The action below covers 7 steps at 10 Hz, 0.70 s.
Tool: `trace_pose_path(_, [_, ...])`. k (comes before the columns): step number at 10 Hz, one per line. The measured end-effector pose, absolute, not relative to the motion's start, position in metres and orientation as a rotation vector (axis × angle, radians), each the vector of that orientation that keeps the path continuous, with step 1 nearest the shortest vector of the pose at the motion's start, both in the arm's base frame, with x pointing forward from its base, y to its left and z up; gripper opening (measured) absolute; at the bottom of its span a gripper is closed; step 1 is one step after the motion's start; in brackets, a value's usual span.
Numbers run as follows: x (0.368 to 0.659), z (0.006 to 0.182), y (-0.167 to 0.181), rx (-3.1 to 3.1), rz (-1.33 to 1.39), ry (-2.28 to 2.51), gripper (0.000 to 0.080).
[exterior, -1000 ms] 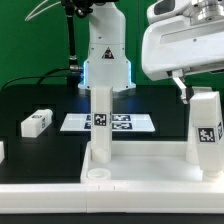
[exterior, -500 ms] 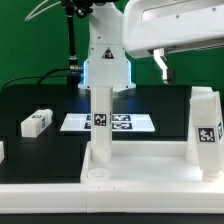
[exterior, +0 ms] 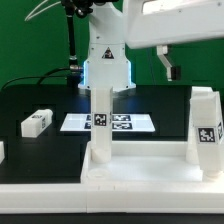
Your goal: Assemble desk
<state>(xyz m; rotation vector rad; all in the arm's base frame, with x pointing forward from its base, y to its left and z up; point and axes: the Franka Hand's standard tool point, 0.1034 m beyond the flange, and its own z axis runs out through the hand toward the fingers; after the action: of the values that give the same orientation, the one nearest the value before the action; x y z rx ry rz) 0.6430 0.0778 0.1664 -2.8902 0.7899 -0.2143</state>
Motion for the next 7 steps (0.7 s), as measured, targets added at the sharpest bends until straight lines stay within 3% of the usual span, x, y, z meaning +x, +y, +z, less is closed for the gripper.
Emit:
trace_pose_path(4, [0.641,0.159,0.067,-2.873,-0.138,0.810,0.0649])
trace_pose_path(7, [0.645,0.140,0.068,-2.884,-0.076,0.836,0.0649])
